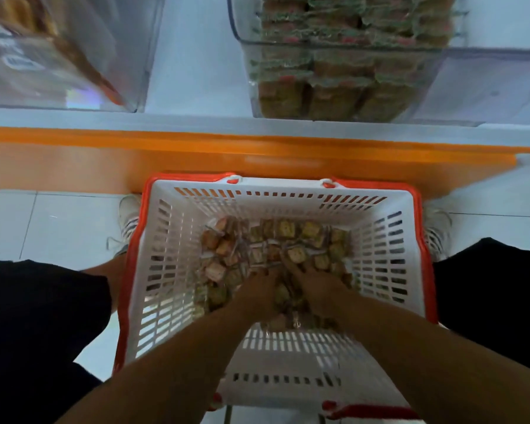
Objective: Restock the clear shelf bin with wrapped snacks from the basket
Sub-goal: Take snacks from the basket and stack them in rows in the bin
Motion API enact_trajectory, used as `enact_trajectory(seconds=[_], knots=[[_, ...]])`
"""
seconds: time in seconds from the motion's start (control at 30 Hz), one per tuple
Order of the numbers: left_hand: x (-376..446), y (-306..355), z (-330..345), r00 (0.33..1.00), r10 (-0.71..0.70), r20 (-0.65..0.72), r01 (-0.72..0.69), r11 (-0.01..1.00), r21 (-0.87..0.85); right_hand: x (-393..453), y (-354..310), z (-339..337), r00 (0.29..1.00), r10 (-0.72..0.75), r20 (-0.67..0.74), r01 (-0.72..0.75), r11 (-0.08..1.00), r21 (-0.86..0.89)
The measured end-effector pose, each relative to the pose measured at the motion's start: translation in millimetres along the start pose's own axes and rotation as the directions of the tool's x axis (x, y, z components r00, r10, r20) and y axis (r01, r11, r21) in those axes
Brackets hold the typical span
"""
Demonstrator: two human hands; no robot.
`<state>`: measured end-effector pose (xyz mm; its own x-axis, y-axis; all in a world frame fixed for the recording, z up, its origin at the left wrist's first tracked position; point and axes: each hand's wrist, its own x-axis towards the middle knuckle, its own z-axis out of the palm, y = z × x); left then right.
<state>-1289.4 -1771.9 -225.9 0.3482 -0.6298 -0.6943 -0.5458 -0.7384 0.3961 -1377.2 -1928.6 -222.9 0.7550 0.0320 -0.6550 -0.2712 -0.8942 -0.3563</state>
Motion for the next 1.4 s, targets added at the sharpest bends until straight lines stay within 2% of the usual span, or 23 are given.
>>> enact_trajectory(seconds=[0.33, 0.53, 0.73, 0.8, 0.87, 1.0, 1.13, 1.2, 1.3, 1.4], knots=[[9, -4, 4, 0.988, -0.078, 0.134, 0.078, 0.997, 0.009, 10, -7, -1, 0.986, 0.006, 0.166, 0.02, 0.987, -0.159], [4, -12, -1, 0.958, -0.11, 0.266, 0.118, 0.993, -0.015, 8, -5, -5, 0.977, 0.008, 0.214, 0.02, 0.992, -0.129], [0, -14, -5, 0.974, -0.108, 0.197, 0.144, 0.973, -0.179, 2, -11, -11, 0.956, 0.015, 0.293, 0.052, 0.974, -0.22], [-2, -15, -5, 0.964, -0.12, 0.237, 0.171, 0.963, -0.21, -1, -13, -15, 0.945, 0.029, 0.326, 0.066, 0.958, -0.279], [-6, -14, -4, 0.946, -0.121, 0.302, 0.19, 0.959, -0.212, -4, -15, -18, 0.934, 0.029, 0.357, 0.08, 0.954, -0.288], [-10, -5, -4, 0.949, -0.1, 0.299, 0.168, 0.963, -0.21, -9, -18, -19, 0.952, -0.022, 0.304, 0.092, 0.971, -0.22], [-17, 0, -6, 0.963, -0.044, 0.266, 0.102, 0.972, -0.21, -20, -20, -17, 0.939, -0.006, 0.344, 0.127, 0.936, -0.329], [-23, 3, -6, 0.962, -0.073, 0.263, 0.124, 0.976, -0.18, -23, -22, -17, 0.929, 0.005, 0.371, 0.143, 0.918, -0.37], [-25, 7, -8, 0.97, -0.092, 0.225, 0.144, 0.962, -0.23, -23, -23, -17, 0.929, 0.019, 0.37, 0.104, 0.945, -0.311], [-26, 12, -13, 0.949, -0.105, 0.296, 0.184, 0.95, -0.251, -24, -19, -19, 0.935, 0.019, 0.355, 0.051, 0.981, -0.185]])
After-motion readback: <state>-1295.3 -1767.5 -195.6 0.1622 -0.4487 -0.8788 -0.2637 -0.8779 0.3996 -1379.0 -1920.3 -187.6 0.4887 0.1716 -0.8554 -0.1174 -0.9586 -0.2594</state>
